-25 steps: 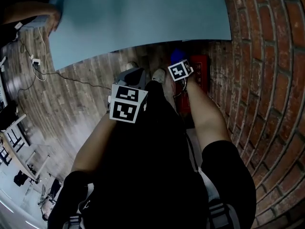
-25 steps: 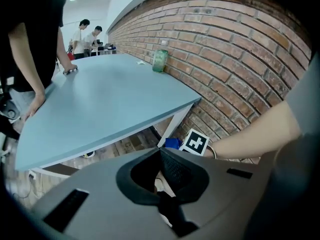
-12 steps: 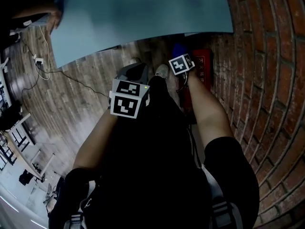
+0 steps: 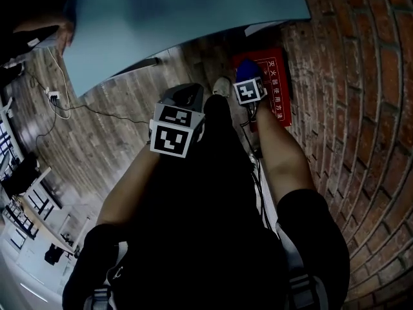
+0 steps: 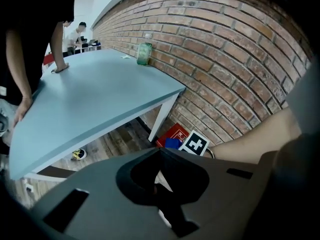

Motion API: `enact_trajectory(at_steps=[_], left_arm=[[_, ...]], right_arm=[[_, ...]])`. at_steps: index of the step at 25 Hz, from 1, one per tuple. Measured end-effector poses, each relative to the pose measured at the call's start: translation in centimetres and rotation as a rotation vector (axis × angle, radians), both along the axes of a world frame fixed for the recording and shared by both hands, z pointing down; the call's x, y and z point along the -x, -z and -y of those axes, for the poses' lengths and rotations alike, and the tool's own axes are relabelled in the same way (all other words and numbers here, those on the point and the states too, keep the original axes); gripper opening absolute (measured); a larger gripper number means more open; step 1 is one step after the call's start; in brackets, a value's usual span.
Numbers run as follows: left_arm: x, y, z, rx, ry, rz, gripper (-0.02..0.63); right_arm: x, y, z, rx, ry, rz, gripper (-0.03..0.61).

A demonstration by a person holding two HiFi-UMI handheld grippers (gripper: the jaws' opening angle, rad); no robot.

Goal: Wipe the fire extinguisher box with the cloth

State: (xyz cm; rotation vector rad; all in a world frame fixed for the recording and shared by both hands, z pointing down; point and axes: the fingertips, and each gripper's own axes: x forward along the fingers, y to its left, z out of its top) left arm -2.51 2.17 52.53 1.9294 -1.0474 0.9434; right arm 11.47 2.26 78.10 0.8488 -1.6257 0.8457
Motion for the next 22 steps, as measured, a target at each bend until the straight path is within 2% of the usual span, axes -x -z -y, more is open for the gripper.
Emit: enact_trajectory(at_steps=[6,18,22], left_arm=[[0.4,-0.2,-2.0,-0.007,-0.089,-0.005,0.005],[0.5,-1.1,-6.7,-0.002,-0.264,-0.015,0.005],[0.4,-1.2,-8.3,0.001,-0.31,-0.012,0.005]], right_arm=[[-2.2,0.1,-4.3,-0.002,-0.258,-0.009,0.052],[-7.5,-0.1,-15.2,-0.043,-0.56,-0.069,0.052],[-8.7,-0.1,-18.7,-0.027,-0.711,-0.051,0.052]])
